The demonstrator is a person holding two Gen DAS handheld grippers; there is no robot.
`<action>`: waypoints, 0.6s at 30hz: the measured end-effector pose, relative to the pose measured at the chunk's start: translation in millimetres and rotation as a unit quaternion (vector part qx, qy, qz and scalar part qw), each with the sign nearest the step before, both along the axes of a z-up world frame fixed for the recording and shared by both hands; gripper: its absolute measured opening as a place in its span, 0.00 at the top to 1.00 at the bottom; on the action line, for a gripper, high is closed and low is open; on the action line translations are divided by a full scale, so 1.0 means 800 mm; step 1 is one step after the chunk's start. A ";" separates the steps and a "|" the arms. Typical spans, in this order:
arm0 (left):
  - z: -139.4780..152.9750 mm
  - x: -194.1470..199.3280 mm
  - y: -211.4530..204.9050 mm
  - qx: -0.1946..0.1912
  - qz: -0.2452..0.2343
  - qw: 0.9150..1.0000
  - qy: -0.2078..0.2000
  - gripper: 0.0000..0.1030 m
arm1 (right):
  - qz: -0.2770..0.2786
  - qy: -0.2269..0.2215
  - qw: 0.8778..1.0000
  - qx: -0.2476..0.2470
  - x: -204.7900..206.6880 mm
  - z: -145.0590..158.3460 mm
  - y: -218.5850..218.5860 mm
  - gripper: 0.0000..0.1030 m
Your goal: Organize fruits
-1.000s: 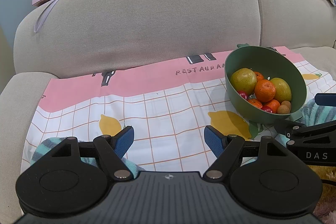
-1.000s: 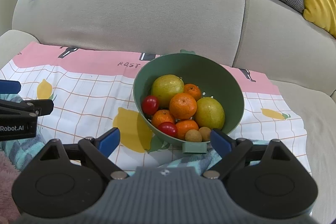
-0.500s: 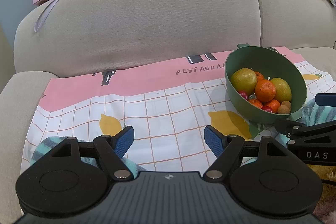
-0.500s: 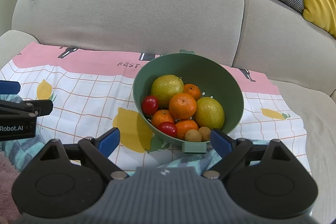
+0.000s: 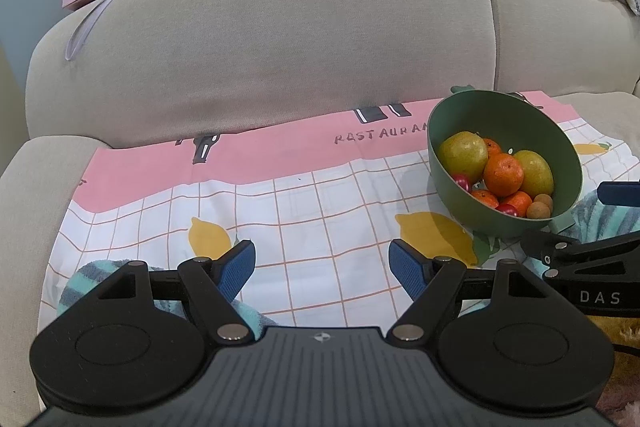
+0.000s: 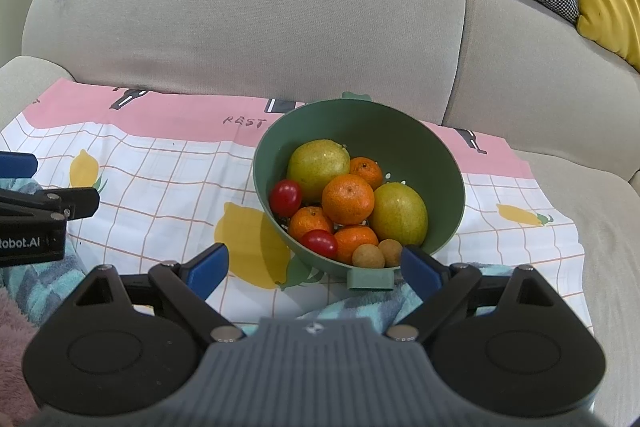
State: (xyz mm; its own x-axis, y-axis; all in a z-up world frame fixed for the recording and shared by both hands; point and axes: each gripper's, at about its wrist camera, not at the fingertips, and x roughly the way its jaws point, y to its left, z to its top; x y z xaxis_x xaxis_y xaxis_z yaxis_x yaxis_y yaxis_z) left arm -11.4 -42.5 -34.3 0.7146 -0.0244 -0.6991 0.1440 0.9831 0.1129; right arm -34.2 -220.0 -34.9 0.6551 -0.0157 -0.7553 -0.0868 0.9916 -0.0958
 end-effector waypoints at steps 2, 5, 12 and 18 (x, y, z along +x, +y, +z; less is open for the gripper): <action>0.001 0.000 0.001 -0.003 0.001 1.000 0.000 0.13 | 0.000 0.000 1.000 0.000 -0.001 -0.001 0.000 0.13; 0.002 -0.001 0.000 -0.007 0.002 1.000 -0.002 0.13 | 0.000 0.001 1.000 0.000 0.000 -0.001 0.000 0.13; 0.003 -0.002 0.001 -0.014 -0.004 1.000 -0.002 0.13 | 0.000 0.002 1.000 0.001 0.000 -0.003 -0.001 0.13; 0.004 -0.004 0.001 -0.020 -0.009 1.000 -0.006 0.13 | 0.000 0.002 1.000 0.001 0.000 -0.003 -0.001 0.13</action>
